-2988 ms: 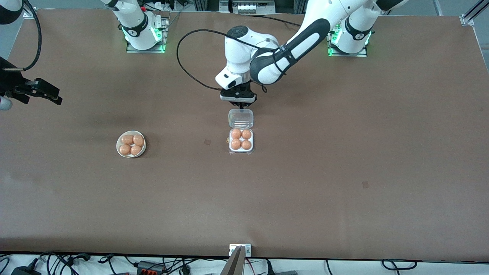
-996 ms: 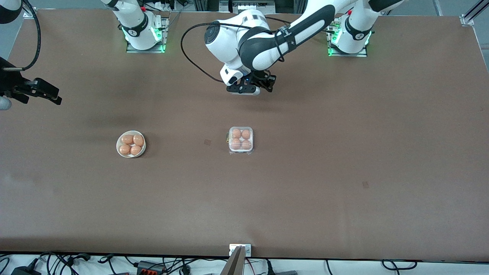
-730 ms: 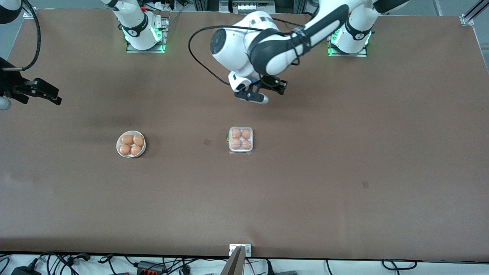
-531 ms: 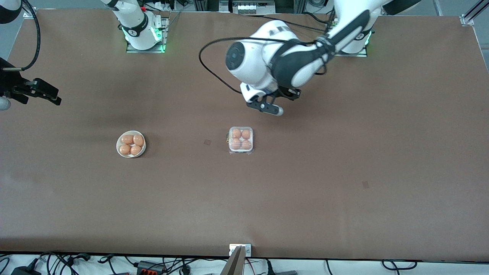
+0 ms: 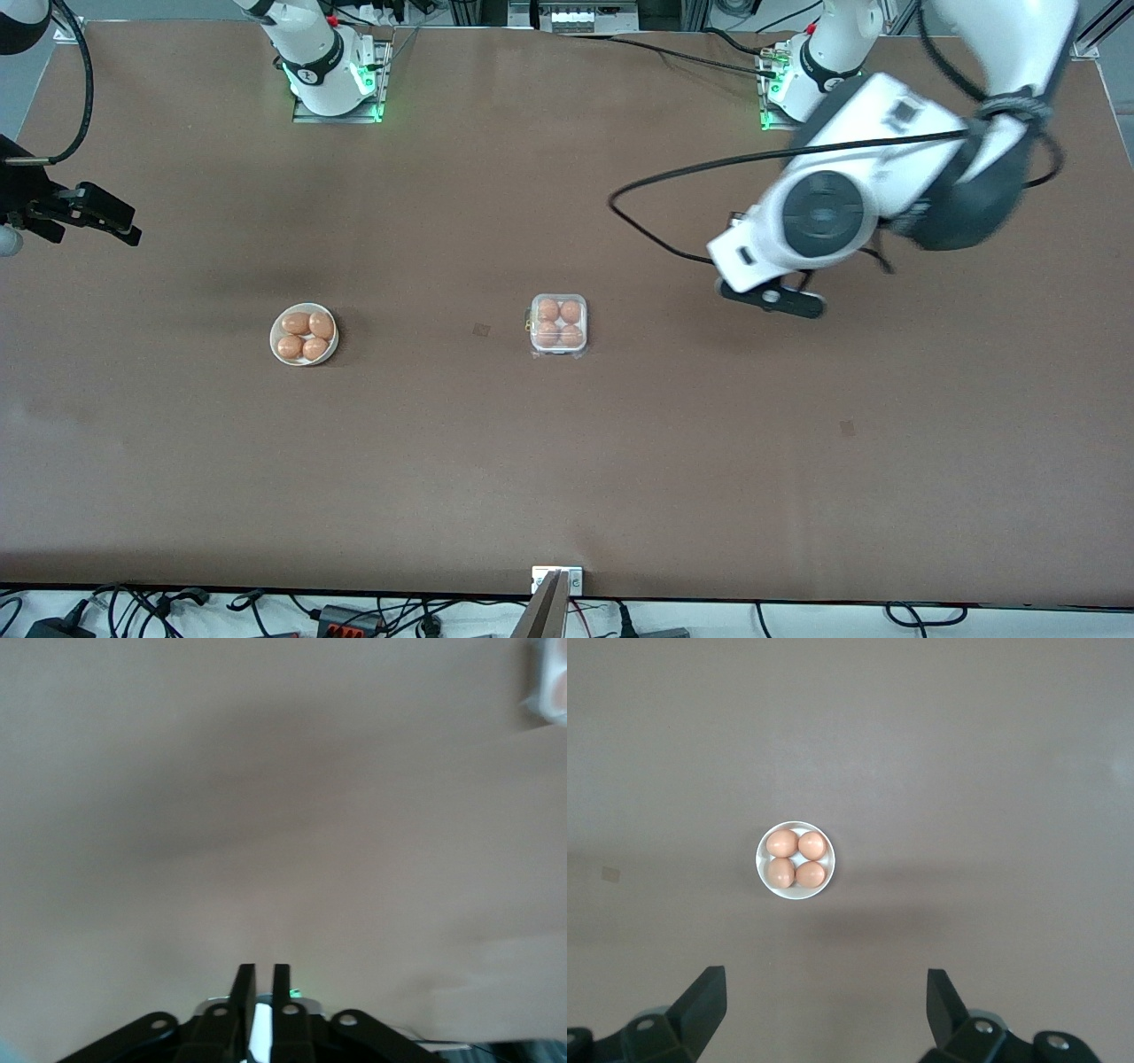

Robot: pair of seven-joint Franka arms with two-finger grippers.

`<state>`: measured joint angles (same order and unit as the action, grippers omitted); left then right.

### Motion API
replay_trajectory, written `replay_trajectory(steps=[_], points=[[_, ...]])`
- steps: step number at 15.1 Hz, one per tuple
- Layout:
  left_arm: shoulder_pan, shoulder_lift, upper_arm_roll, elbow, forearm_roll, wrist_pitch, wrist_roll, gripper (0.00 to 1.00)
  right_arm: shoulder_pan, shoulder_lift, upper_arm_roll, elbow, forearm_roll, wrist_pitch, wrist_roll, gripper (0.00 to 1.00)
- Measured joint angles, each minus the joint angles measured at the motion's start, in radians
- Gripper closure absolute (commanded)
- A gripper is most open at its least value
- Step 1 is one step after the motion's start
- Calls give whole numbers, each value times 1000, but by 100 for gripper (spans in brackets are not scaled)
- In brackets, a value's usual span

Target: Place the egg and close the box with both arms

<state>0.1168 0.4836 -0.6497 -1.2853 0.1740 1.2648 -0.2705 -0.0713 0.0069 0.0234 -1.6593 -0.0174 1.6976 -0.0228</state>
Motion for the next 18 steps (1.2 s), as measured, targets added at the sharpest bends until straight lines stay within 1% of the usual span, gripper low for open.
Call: replay_trajectory(steps=[2, 3, 5, 8, 10, 12, 15, 18], points=[[-25, -67, 171, -16, -119, 49, 118, 21, 0, 0, 0, 0, 0, 1, 0, 0], [-35, -96, 232, -38, -155, 80, 148, 0, 0, 0, 0, 0, 0, 1, 0, 0], [-44, -157, 307, -98, -209, 141, 179, 0, 0, 0, 0, 0, 0, 1, 0, 0], [-62, -279, 379, -217, -223, 226, 224, 0, 0, 0, 0, 0, 0, 2, 0, 0], [-103, -362, 477, -285, -224, 262, 265, 0, 0, 0, 0, 0, 0, 2, 0, 0], [-134, -426, 560, -320, -224, 288, 279, 0, 0, 0, 0, 0, 0, 2, 0, 0], [-138, -502, 615, -380, -218, 386, 280, 0, 0, 0, 0, 0, 0, 2, 0, 0], [-143, -527, 622, -411, -130, 412, 274, 0, 0, 0, 0, 0, 0, 2, 0, 0]])
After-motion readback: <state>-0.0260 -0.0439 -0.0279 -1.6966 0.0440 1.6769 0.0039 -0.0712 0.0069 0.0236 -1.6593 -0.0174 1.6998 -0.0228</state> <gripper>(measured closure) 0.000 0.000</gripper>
